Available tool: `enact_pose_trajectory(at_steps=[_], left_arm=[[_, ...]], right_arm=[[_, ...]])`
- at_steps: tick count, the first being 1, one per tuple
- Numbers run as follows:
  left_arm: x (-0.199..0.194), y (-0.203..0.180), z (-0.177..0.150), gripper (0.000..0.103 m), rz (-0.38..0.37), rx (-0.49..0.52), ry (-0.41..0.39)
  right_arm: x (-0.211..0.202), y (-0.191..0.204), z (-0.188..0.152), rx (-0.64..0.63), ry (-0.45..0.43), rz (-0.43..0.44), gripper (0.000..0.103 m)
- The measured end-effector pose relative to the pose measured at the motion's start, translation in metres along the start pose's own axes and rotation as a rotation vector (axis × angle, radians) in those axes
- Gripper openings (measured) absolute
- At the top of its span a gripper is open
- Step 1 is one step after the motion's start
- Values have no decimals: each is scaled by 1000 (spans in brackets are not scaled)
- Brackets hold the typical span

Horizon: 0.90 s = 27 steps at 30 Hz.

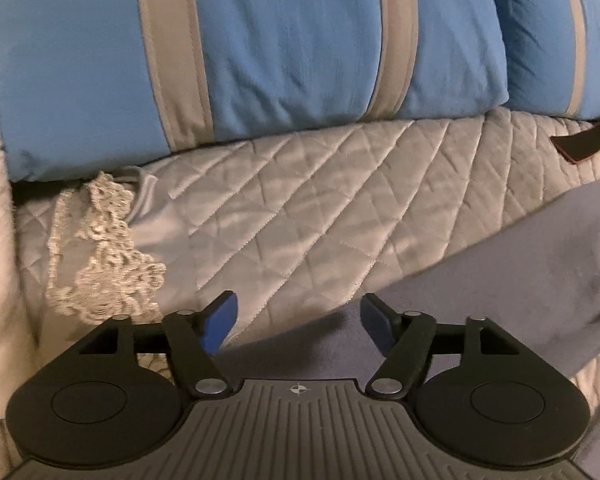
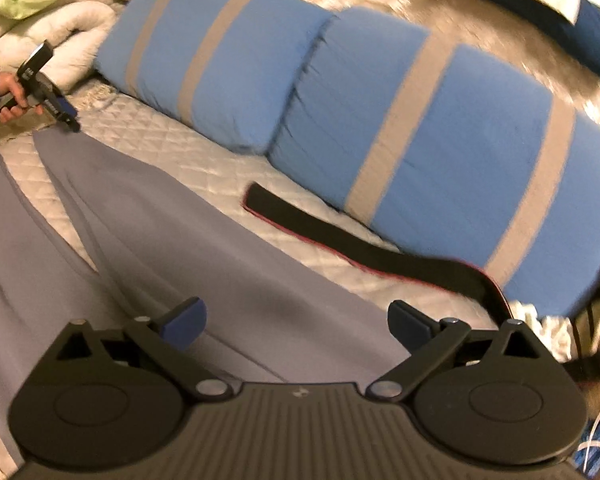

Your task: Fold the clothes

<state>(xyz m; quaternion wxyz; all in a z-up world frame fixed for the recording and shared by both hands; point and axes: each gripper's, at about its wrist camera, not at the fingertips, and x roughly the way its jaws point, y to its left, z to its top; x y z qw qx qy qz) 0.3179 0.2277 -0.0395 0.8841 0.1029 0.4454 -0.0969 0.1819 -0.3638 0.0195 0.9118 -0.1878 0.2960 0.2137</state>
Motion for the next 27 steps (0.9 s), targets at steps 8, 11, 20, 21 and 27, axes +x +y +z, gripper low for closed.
enact_pose_trajectory(at_steps=[8, 11, 20, 21, 27], left_arm=[[18, 1, -5, 48, -85, 37, 58], [12, -1, -5, 10, -106, 52, 71], [3, -25, -14, 4, -30, 157, 64], [3, -27, -15, 4, -25, 160, 62], [3, -32, -18, 4, -6, 146, 53]], right_arm=[[-11, -54, -25, 58, 72, -48, 101], [-10, -70, -34, 68, 95, -81, 101], [-2, -111, -59, 124, 124, -150, 101], [-2, -115, -61, 131, 123, -154, 101], [9, -145, -69, 188, 133, -202, 100]])
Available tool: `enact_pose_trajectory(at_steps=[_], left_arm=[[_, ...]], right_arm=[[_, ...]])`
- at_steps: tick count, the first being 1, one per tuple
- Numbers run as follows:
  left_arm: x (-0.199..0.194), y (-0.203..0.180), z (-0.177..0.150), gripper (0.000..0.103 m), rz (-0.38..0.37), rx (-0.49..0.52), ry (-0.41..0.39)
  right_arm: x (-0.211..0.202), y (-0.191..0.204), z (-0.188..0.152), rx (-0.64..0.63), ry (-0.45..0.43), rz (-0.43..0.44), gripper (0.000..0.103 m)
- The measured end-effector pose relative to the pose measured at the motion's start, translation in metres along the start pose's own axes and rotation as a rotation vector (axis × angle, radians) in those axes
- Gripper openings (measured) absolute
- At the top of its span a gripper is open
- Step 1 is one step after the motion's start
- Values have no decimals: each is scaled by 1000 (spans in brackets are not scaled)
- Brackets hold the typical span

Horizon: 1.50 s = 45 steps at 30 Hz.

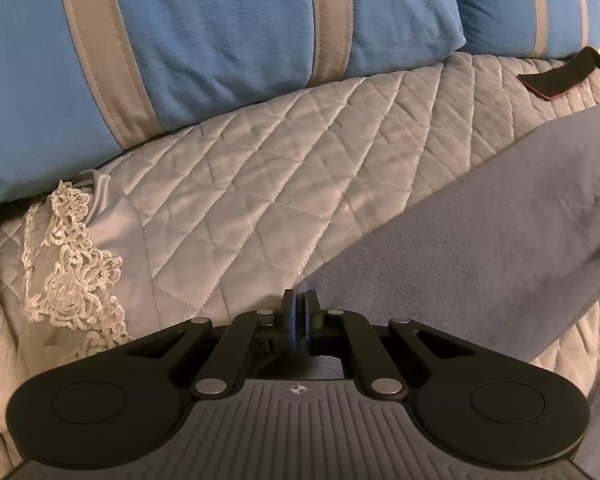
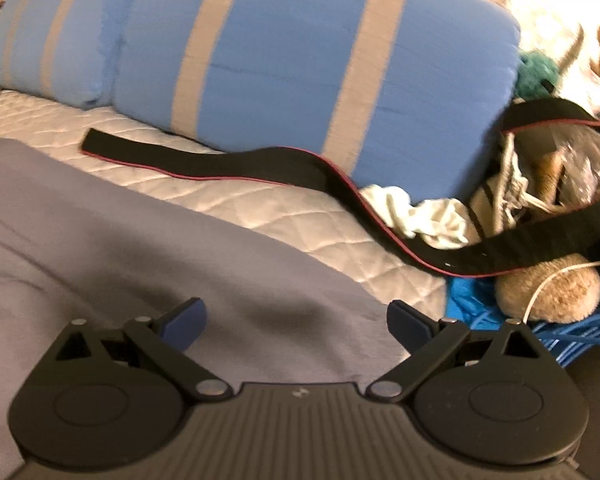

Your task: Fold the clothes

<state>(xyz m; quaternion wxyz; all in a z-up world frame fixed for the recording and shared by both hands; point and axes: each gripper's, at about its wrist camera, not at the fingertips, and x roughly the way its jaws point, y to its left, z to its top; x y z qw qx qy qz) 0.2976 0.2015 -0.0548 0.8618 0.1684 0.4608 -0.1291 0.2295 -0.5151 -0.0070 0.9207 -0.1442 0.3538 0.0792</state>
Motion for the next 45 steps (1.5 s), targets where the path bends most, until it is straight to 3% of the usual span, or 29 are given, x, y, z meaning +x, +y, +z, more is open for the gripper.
enact_pose_trajectory(at_steps=[8, 15, 20, 21, 22, 23, 27, 30, 37, 45], left_arm=[[1, 2, -5, 4, -4, -32, -21], [3, 7, -7, 4, -29, -59, -33], [4, 8, -8, 4, -39, -62, -27], [4, 8, -8, 4, -40, -63, -27], [4, 8, -8, 4, -43, -64, -26], [4, 8, -8, 4, -45, -65, -25], [4, 10, -9, 4, -52, -74, -26], [3, 11, -6, 3, -49, -85, -26], [-27, -3, -8, 3, 47, -18, -118], [-120, -16, -26, 3, 60, 24, -368]], right_arm=[[35, -29, 12, 82, 5, -4, 97], [77, -36, 26, 84, 46, 8, 87], [109, -35, 26, 59, 109, 73, 82], [114, -36, 24, 64, 120, 93, 77], [118, -38, 22, 83, 124, 123, 64], [119, -40, 21, 102, 120, 148, 58], [114, -43, 21, 124, 104, 176, 5], [104, -39, 25, 91, 84, 147, 3], [53, -36, 34, 53, -42, 60, 3], [-45, -33, 22, 23, -190, 17, 3]])
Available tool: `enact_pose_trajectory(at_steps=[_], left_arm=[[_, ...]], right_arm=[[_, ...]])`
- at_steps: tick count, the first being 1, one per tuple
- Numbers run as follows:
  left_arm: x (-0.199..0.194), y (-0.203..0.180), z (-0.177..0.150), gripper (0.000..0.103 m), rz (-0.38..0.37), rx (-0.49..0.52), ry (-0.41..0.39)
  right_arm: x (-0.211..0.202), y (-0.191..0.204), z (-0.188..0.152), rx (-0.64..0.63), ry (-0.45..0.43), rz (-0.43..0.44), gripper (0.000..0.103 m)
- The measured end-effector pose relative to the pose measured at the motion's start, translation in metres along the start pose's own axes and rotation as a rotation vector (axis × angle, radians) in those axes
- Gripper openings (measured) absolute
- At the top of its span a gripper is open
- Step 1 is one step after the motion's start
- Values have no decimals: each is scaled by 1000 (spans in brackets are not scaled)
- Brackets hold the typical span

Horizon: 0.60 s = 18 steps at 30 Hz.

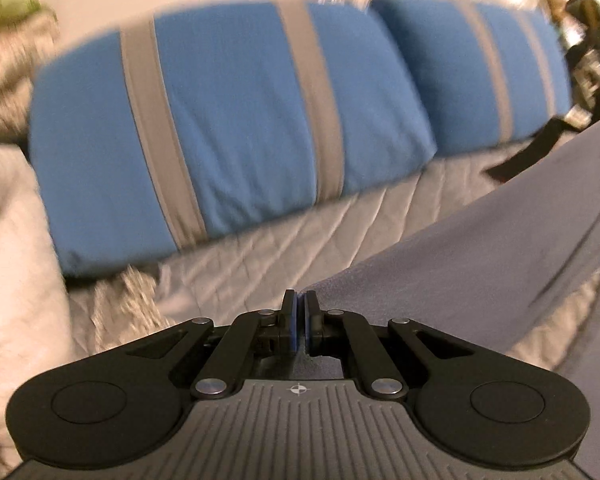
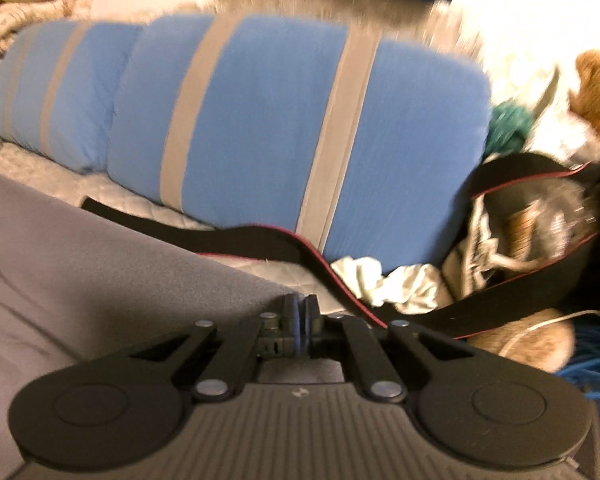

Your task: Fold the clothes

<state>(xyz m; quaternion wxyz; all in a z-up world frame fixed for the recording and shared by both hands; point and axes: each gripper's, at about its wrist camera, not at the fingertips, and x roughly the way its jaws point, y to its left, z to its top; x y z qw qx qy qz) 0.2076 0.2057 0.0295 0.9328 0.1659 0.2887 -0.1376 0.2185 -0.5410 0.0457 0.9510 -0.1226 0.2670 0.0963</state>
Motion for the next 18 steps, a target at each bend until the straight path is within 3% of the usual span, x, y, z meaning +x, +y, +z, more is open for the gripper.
enact_pose_trajectory(at_steps=[4, 9, 11, 12, 13, 16, 17, 18], left_arm=[[-56, 1, -2, 3, -2, 17, -122], [-109, -6, -22, 3, 3, 27, -163], [-120, -12, -37, 5, -28, 47, -119], [-123, -15, -45, 7, -46, 56, -88], [-126, -18, -52, 7, -65, 64, -55], [-133, -20, -60, 7, -110, 60, 28], [-136, -19, -59, 9, -111, 59, 35], [-139, -20, -56, 19, -112, 56, 31]], right_arm=[[-63, 6, -19, -20, -69, -3, 3], [-126, 29, -71, -119, -63, 23, 3], [-141, 39, -94, -151, -27, 32, 8], [-147, 45, -105, -169, -9, 35, 25], [-152, 50, -112, -185, -2, 34, 30], [-165, 60, -130, -212, 9, 32, 40], [-167, 61, -133, -225, 14, 19, 42], [-169, 62, -136, -238, 22, 11, 48]])
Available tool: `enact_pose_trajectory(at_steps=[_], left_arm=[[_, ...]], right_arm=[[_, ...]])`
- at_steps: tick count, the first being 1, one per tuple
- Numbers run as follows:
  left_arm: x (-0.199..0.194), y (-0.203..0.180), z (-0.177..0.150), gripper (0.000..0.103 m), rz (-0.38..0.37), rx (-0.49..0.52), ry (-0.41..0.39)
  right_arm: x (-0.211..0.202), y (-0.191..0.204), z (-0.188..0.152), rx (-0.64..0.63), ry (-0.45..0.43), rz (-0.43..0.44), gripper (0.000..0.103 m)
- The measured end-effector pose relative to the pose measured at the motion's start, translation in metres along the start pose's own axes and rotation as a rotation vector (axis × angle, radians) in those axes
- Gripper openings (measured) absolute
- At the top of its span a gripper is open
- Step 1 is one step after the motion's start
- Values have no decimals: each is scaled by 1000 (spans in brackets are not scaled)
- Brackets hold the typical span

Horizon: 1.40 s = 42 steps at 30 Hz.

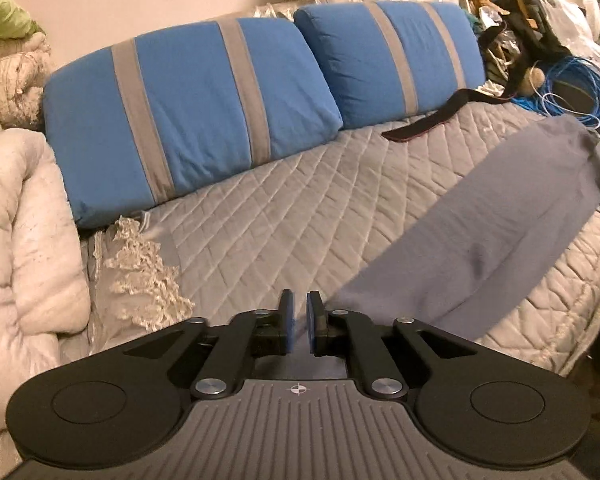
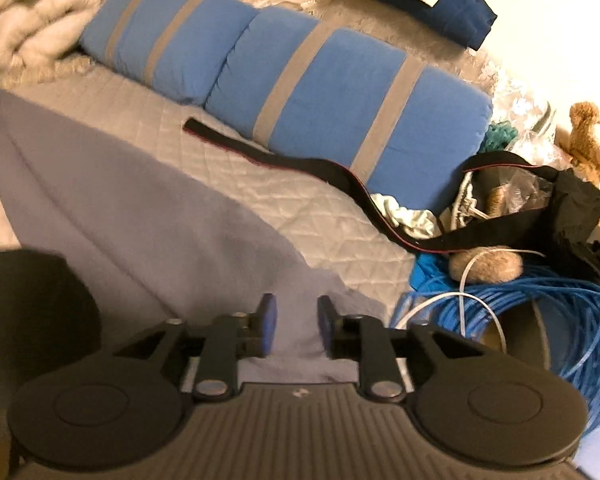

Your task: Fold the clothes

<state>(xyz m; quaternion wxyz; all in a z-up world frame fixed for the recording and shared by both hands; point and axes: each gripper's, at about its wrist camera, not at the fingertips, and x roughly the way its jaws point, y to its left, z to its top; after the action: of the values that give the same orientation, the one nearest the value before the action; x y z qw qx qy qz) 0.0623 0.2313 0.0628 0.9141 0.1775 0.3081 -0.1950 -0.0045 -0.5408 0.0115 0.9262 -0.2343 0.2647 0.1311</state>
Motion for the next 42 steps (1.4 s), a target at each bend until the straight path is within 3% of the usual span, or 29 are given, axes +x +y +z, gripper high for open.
enact_pose_trajectory(at_steps=[1, 3, 7, 14, 22, 23, 24, 25, 27, 29, 36, 42], left_arm=[[-3, -2, 3, 32, 0, -3, -3], [-10, -5, 10, 41, -2, -7, -11], [-14, -28, 30, 54, -12, 23, -26], [3, -91, 62, 58, -66, 94, -70], [25, -164, 91, 58, -177, 136, -114], [29, -173, 93, 58, -194, 150, -111], [32, -182, 95, 58, -210, 163, -108], [36, -191, 96, 58, -224, 175, -100], [47, -209, 97, 58, -257, 187, -84], [57, -227, 99, 58, -269, 198, -80], [91, -298, 111, 58, -225, 317, -81], [120, -354, 111, 58, -169, 525, -66]], right_arm=[[0, 1, -2, -19, 11, -3, 55], [1, 4, -7, -59, 31, -15, 64], [12, 9, -20, -167, 99, -64, 67], [50, 27, -39, -429, 186, -173, 68], [82, 32, -44, -556, 175, -224, 66], [84, 32, -43, -575, 179, -214, 64], [86, 32, -41, -594, 190, -190, 55], [87, 32, -39, -613, 201, -165, 39], [89, 29, -30, -625, 208, -143, 30], [90, 22, -18, -626, 211, -129, 12], [90, -8, 33, -620, 200, -111, 8], [85, -29, 74, -604, 183, -111, 8]])
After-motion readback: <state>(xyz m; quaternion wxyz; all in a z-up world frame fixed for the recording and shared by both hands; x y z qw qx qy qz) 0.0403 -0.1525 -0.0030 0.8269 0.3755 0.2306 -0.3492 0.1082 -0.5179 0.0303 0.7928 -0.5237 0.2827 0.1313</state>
